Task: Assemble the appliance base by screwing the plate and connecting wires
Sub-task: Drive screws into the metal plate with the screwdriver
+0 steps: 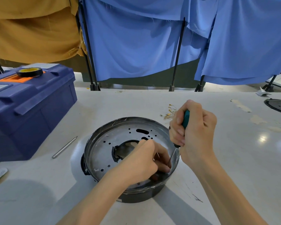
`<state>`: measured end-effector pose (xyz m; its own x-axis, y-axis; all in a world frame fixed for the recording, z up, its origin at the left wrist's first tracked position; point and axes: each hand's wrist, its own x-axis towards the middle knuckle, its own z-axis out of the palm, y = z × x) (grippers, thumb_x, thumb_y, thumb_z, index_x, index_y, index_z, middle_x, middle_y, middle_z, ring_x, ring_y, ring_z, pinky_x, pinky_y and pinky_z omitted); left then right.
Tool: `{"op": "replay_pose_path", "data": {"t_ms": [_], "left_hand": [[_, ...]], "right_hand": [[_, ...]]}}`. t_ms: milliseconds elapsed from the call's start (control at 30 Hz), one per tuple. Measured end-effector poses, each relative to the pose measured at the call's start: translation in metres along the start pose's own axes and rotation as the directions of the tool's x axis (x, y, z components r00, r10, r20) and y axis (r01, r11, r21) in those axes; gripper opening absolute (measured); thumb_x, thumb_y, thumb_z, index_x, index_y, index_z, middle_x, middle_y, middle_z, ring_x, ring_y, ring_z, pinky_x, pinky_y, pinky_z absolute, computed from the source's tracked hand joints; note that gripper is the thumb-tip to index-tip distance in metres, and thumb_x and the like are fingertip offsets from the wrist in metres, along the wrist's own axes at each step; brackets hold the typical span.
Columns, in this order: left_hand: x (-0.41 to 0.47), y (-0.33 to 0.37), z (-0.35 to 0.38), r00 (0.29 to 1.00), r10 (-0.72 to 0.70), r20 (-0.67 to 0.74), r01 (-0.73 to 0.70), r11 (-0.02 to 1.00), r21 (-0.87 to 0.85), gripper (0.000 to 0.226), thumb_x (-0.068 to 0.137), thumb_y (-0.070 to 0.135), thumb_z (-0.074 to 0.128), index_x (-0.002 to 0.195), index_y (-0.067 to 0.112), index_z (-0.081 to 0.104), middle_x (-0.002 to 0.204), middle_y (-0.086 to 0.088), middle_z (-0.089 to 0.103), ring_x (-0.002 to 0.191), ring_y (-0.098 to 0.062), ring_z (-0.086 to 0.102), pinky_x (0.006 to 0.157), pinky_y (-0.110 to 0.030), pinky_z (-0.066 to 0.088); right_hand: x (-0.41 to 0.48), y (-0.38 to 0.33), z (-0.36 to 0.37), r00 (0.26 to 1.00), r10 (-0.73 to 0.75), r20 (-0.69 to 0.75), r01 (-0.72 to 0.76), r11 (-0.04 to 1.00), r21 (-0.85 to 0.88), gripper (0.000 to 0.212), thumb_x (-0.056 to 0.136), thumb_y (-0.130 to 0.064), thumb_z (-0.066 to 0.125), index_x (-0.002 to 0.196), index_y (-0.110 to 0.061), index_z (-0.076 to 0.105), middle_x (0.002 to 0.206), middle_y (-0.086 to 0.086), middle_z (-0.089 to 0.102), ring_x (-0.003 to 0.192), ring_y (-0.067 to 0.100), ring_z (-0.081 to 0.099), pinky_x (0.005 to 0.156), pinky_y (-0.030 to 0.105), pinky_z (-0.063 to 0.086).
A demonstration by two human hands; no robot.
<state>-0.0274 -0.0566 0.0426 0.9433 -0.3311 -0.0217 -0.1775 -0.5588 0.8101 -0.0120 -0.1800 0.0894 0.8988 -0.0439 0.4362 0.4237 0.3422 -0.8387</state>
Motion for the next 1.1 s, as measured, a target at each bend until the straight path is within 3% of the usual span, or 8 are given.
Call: {"op": "replay_pose_path", "data": {"t_ms": [133,233,367,433,567,733,933,1100], "left_hand": [[0.002,0.0,0.001,1.0,-0.002,-0.023,0.003,1.0,0.031,0.016,0.083,-0.006,0.067,0.085,0.009,0.073,0.083,-0.011,0.069,0.067,-0.026,0.068,0.063,-0.04,0.061],[0.003,-0.003,0.003,0.999,-0.037,-0.018,0.039,0.996,0.079,0.025,0.079,-0.005,0.073,0.081,0.02,0.069,0.078,-0.001,0.064,0.049,-0.002,0.06,0.046,-0.025,0.055],[0.005,-0.004,0.003,0.999,-0.044,-0.012,0.044,0.997,0.062,0.022,0.078,0.002,0.077,0.087,0.02,0.069,0.075,0.004,0.06,0.049,0.001,0.055,0.044,-0.013,0.046],[0.005,-0.003,0.002,0.999,-0.035,-0.008,0.036,0.997,0.069,0.02,0.078,0.005,0.078,0.093,0.016,0.07,0.075,0.004,0.06,0.056,0.0,0.054,0.047,-0.014,0.05],[0.004,-0.002,0.003,0.997,-0.079,0.0,0.079,0.997,-0.006,0.022,0.078,-0.001,0.076,0.089,0.017,0.068,0.076,0.001,0.058,0.049,0.0,0.052,0.049,-0.029,0.057],[0.004,-0.002,0.002,0.997,-0.076,0.01,0.077,0.996,-0.041,0.02,0.08,-0.007,0.072,0.092,0.009,0.069,0.076,-0.004,0.055,0.059,-0.009,0.051,0.042,-0.018,0.048],[0.005,-0.002,0.005,0.995,-0.095,-0.006,0.095,0.995,-0.035,0.025,0.08,-0.005,0.073,0.084,0.02,0.067,0.074,0.002,0.056,0.043,0.004,0.051,0.045,-0.022,0.053],[0.006,-0.001,0.006,0.994,-0.113,-0.01,0.113,0.993,-0.029,0.028,0.081,-0.007,0.071,0.081,0.021,0.066,0.074,0.002,0.056,0.043,0.005,0.052,0.046,-0.024,0.054]], "right_hand": [[0.0,0.003,0.002,0.997,-0.083,-0.006,0.083,0.995,-0.053,0.041,0.089,-0.014,0.039,0.048,-0.01,0.044,0.04,0.003,0.031,0.035,0.017,0.018,0.04,0.018,0.02],[0.004,0.003,-0.002,0.997,-0.059,-0.049,0.058,0.998,-0.025,0.042,0.089,-0.017,0.04,0.048,-0.01,0.044,0.04,0.002,0.031,0.035,0.016,0.018,0.04,0.018,0.019],[0.001,0.006,-0.001,0.986,-0.166,-0.031,0.163,0.985,-0.061,0.043,0.091,-0.012,0.038,0.048,-0.007,0.042,0.04,0.004,0.031,0.034,0.018,0.02,0.04,0.018,0.022],[-0.001,0.007,0.001,0.982,-0.191,-0.015,0.189,0.979,-0.069,0.041,0.09,-0.01,0.038,0.049,-0.006,0.042,0.041,0.005,0.031,0.035,0.019,0.02,0.04,0.018,0.023],[0.0,0.005,-0.002,0.983,-0.181,-0.012,0.18,0.982,-0.048,0.042,0.09,-0.01,0.037,0.048,-0.007,0.042,0.04,0.002,0.031,0.035,0.017,0.02,0.04,0.018,0.022],[0.001,0.005,0.003,0.982,-0.171,0.085,0.182,0.974,-0.132,0.041,0.088,-0.009,0.038,0.048,-0.012,0.044,0.04,-0.005,0.036,0.032,0.011,0.026,0.038,0.015,0.024],[0.001,0.012,-0.008,0.991,-0.13,-0.043,0.129,0.991,-0.041,0.041,0.089,-0.011,0.038,0.049,-0.008,0.041,0.04,0.002,0.031,0.035,0.016,0.018,0.04,0.019,0.019],[0.005,0.015,-0.006,0.996,-0.085,-0.031,0.085,0.996,-0.02,0.042,0.089,-0.014,0.04,0.047,-0.01,0.043,0.039,0.001,0.031,0.034,0.015,0.018,0.04,0.019,0.019]]}}
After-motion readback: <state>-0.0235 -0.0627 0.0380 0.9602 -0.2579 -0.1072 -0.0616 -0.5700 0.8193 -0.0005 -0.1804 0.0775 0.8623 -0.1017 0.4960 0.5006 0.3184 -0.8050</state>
